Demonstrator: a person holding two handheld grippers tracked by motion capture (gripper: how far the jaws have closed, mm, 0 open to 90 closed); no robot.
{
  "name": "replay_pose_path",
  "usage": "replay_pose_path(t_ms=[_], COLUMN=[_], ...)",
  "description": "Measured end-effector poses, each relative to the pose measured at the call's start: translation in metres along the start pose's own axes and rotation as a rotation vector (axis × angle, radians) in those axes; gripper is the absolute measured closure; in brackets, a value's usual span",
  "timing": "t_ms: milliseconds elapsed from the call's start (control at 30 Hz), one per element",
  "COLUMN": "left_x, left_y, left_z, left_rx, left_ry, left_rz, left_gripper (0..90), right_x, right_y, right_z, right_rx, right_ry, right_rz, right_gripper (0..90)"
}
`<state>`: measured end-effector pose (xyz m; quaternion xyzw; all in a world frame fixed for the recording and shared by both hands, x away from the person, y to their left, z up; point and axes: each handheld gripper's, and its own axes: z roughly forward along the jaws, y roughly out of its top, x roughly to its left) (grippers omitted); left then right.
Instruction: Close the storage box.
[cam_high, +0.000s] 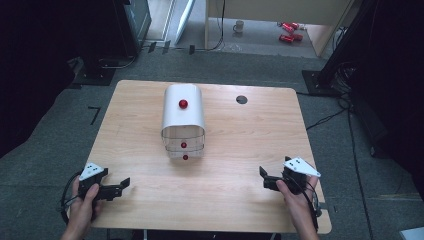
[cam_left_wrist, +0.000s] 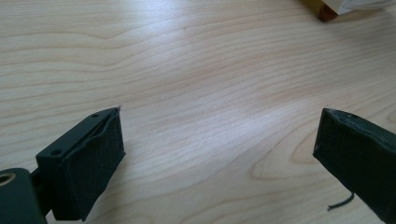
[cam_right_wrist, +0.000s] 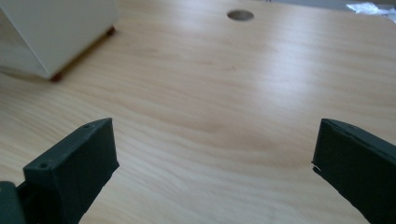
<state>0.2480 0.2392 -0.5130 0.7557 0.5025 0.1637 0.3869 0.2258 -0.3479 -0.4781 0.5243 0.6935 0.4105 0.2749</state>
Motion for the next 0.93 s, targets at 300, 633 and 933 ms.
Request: replay_pose_path(t_ms=[300, 633, 933], left_x=[0.000, -0.012, -0.015], left_y=[-0.002, -0.001, 0.000], left_z=[0.004, 0.010, 0.012], left_rx=[0.056, 0.104, 0.105], left_ry=[0.031, 0.113, 0.127], left_rz=[0.024, 0.110, 0.098], left_gripper=[1.7, 1.2, 0.3], right_x=[-0.033, -0.041, -0.040], right_y=[-0.049, -0.054, -0.054], right_z=[-0.008, 0.000, 0.000], right_rx=[0.156, 0.243, 0.244], right_ry=[-0.070, -0.031, -0.034], right_rz=[0.010, -0.003, -0.003], right_gripper=[0.0, 0.0, 0.0])
